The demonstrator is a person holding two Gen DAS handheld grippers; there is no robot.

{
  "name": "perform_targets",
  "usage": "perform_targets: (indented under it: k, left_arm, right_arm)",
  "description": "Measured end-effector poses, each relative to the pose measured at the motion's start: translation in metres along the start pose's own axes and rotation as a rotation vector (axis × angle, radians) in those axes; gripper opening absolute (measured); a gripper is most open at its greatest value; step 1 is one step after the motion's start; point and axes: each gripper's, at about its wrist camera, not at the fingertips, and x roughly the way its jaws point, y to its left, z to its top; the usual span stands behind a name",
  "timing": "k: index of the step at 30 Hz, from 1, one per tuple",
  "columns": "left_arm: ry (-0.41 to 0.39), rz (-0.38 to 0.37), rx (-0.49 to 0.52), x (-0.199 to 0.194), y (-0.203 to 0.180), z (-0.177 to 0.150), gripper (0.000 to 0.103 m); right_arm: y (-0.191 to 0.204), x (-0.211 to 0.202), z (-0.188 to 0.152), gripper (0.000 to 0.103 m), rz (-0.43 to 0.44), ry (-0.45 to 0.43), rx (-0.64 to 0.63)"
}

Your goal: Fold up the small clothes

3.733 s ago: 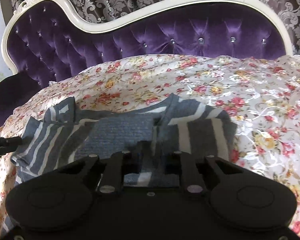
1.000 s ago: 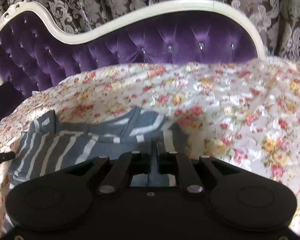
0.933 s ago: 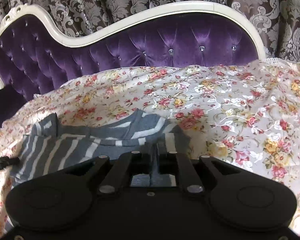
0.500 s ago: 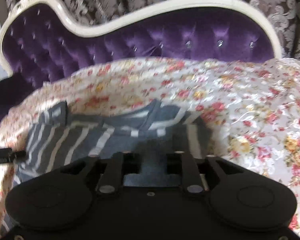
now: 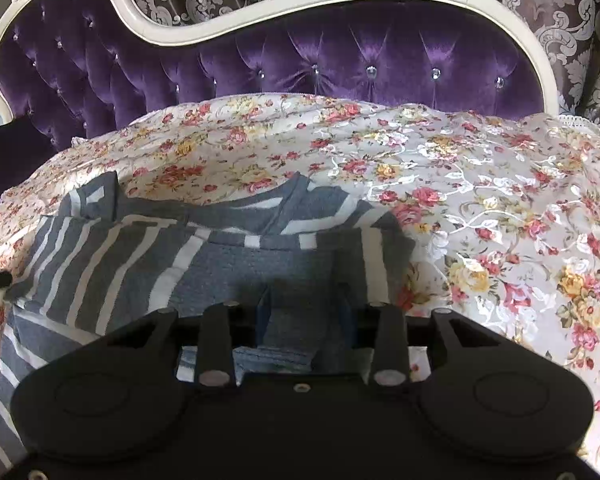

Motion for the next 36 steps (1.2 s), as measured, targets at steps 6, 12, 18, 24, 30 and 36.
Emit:
perform_targets:
  k: [6,12,18,24,30,36]
  left_arm:
    - [0.026,0.089,0.076,0.023,-0.009,-0.008,0.097]
    - [0.041,0.002,-0.082,0.019,0.015,-0.010,0.097]
    - [0.005,-0.112,-0.186,-0.014,0.018,-0.018,0.098]
    - [-0.027,-0.263,-0.373,-0.056,0.026,-0.044,0.099]
    - [0.035,-0.290,-0.389,-0.105,0.028,-0.078,0.098]
    - [0.058,-0.281,-0.337,-0.148,0.018,-0.114,0.089]
  right_arm:
    - [-0.002,0.007,-0.006,0.055,-0.030,0.031,-0.037]
    - [-0.009,0.004,-0.006,0.058,-0.003,0.024,-0.010]
    - [-0.022,-0.026,-0.007,0.067,0.122,-0.086,0.087]
    - [-0.034,-0.075,-0.032,0.068,0.206,-0.094,0.233]
    - [-0.035,-0.138,-0.086,0.070,0.223,-0.072,0.276]
    - [-0.021,-0.183,-0.135,0.070,0.244,-0.052,0.284]
